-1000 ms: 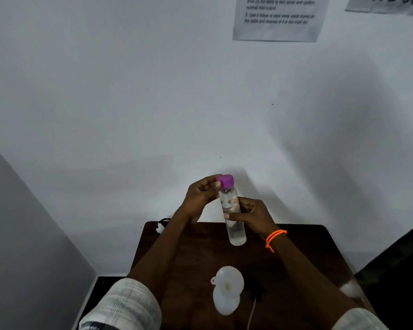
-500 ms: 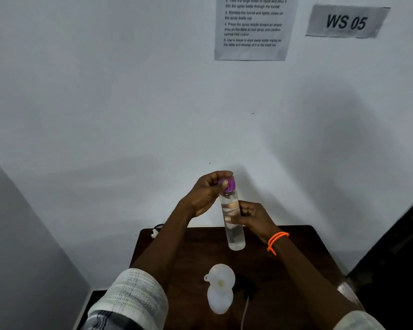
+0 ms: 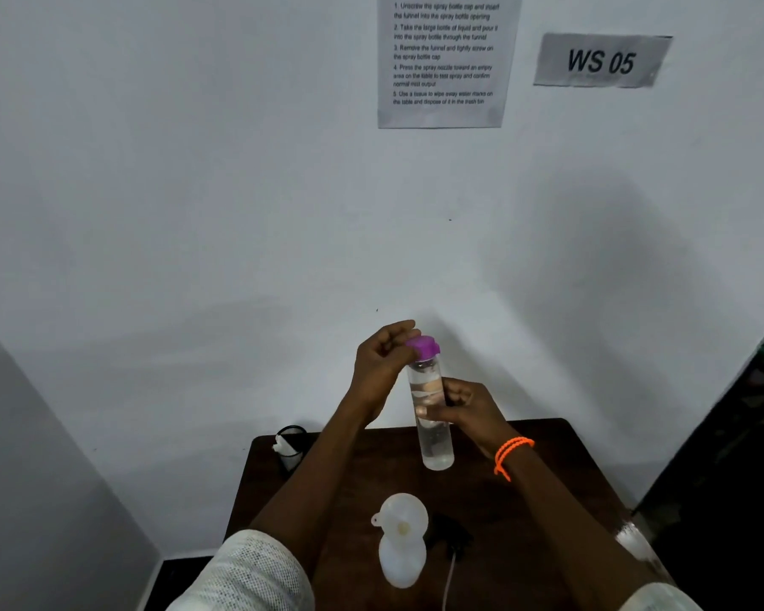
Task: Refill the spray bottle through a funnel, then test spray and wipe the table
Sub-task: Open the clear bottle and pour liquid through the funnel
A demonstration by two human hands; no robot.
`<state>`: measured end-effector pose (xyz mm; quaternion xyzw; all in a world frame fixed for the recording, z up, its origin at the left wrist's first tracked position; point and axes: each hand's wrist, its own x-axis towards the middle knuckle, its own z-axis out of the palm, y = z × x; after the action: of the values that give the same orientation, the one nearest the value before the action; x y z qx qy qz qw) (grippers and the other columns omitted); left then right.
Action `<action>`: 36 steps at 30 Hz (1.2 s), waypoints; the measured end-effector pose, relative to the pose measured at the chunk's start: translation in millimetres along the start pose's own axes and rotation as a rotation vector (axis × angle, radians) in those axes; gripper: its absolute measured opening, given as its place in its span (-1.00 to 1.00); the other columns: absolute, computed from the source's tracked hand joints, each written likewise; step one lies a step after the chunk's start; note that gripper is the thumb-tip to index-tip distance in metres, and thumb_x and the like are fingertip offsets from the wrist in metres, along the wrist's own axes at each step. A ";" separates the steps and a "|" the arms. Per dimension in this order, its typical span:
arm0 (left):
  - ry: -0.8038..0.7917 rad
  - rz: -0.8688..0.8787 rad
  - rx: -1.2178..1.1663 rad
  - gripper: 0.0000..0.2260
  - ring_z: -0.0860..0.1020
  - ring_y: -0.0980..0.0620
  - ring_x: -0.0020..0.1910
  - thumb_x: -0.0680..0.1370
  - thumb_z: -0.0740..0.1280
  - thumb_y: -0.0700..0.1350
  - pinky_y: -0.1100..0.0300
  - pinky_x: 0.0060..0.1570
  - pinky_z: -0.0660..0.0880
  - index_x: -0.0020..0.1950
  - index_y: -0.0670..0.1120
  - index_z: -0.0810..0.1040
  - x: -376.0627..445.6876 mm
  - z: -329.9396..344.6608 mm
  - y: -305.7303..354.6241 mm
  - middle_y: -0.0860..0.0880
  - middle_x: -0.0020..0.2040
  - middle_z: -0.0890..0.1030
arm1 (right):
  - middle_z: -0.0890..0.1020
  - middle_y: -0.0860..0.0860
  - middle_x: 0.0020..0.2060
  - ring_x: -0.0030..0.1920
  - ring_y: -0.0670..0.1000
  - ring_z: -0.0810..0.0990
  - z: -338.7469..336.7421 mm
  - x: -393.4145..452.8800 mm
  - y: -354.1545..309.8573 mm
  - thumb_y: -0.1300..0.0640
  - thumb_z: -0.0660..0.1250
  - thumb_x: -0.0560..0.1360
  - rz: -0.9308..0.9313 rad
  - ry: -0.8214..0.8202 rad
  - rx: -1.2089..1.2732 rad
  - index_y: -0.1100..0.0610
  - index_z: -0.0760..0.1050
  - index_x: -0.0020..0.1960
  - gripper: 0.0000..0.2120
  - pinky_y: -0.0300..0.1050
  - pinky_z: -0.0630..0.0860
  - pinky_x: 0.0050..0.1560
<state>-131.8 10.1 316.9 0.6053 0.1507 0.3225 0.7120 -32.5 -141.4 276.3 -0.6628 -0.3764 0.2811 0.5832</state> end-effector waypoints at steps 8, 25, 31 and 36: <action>0.059 0.039 0.093 -0.55 0.64 0.08 0.09 0.42 0.57 -0.08 0.23 0.06 0.58 0.29 0.02 0.59 -0.6 1.9 0.2 -0.03 0.10 0.65 | 0.75 0.00 0.00 0.03 0.02 0.72 2.7 -0.4 -4.0 0.17 0.61 0.34 -0.010 -0.001 -0.035 0.03 0.69 0.13 -0.63 0.04 0.62 0.15; -0.044 -0.025 0.125 -0.65 0.63 0.02 0.18 0.49 0.45 -0.26 0.13 0.21 0.55 0.27 -0.07 0.61 0.1 -12.9 7.3 -0.04 0.14 0.69 | 0.75 0.00 -0.01 0.03 0.01 0.73 6.3 1.8 -0.7 0.25 0.61 0.32 -0.007 0.024 -0.022 0.07 0.68 0.13 -0.61 -0.10 0.62 0.07; -0.014 0.020 0.197 -0.56 0.60 0.12 -0.05 0.41 0.55 -0.19 0.29 -0.02 0.56 0.26 -0.01 0.60 0.4 -10.9 4.8 -0.03 0.00 0.63 | 0.75 -0.06 0.00 0.03 -0.04 0.72 6.2 4.2 4.1 0.20 0.62 0.32 0.000 0.024 -0.051 0.03 0.68 0.15 -0.59 -0.08 0.61 0.10; -0.098 -0.047 0.058 -0.54 0.58 -0.02 0.27 0.47 0.34 -0.25 0.10 0.26 0.51 0.38 -0.05 0.52 2.3 -12.0 5.8 -0.06 0.25 0.64 | 0.75 -0.06 0.02 0.05 -0.04 0.71 6.5 8.2 7.3 0.17 0.61 0.34 0.009 0.034 -0.055 0.03 0.67 0.17 -0.59 -0.04 0.60 0.15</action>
<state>-139.0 21.1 320.3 0.6370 0.1390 0.2713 0.7080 -32.0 -131.2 268.6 -0.6849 -0.3709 0.2621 0.5697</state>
